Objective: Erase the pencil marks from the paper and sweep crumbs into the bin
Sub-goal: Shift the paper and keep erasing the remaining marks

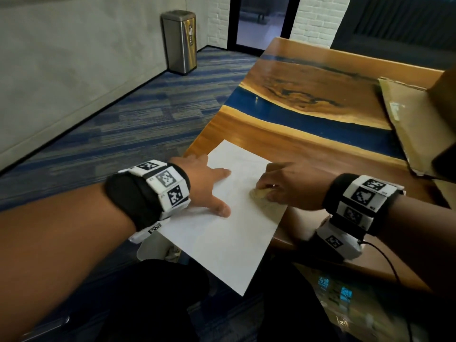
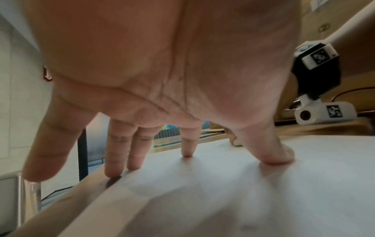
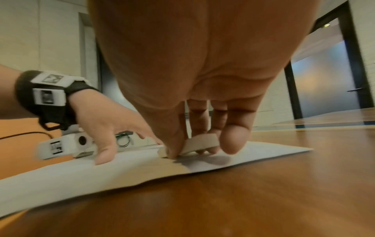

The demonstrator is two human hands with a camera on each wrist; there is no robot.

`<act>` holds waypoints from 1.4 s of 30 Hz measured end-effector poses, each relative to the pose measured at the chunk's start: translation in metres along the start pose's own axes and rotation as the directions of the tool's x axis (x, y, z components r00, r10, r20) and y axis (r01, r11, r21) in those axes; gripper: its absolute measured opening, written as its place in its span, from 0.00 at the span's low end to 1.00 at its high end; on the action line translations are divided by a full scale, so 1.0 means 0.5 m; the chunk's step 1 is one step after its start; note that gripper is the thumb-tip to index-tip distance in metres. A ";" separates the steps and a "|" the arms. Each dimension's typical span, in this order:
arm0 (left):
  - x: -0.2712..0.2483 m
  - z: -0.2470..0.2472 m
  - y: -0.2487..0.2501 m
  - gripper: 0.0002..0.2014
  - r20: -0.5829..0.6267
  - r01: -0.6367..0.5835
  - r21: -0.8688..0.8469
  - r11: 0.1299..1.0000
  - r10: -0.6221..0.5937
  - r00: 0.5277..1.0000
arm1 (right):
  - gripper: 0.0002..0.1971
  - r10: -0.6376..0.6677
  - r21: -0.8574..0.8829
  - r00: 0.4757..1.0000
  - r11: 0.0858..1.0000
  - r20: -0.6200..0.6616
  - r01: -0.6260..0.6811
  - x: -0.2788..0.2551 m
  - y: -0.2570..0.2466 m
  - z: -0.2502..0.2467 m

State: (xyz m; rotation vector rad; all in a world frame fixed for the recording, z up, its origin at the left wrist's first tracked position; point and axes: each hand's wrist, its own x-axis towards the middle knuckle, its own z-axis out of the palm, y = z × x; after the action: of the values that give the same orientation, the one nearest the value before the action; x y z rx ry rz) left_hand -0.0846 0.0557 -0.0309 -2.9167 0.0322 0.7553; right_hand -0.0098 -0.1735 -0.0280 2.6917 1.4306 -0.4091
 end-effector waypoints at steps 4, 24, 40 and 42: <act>0.004 -0.017 -0.006 0.52 0.033 -0.025 0.072 0.997 0.023 0.999 | 0.14 0.163 -0.047 0.986 0.985 -0.023 -0.164 -0.001 0.035 -0.014; 0.031 -0.003 0.037 0.63 -0.009 -0.127 0.028 0.992 0.127 0.992 | 0.14 0.071 -0.128 0.995 0.989 -0.076 -0.081 0.038 -0.029 -0.017; 0.035 -0.029 0.034 0.64 0.050 -0.154 0.137 0.979 0.148 0.988 | 0.16 -0.070 -0.077 0.998 0.995 0.003 0.070 0.034 -0.045 -0.019; 0.031 -0.034 0.036 0.60 0.053 -0.163 0.100 0.982 0.158 0.986 | 0.17 -0.011 -0.087 1.000 0.996 0.000 0.011 0.033 -0.025 -0.022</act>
State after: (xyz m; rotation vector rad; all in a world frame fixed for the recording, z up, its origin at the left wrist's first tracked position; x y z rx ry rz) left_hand -0.0637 0.0360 -0.0261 -2.8221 0.2971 0.8160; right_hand -0.0093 -0.1510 -0.0208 2.6171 1.4290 -0.3391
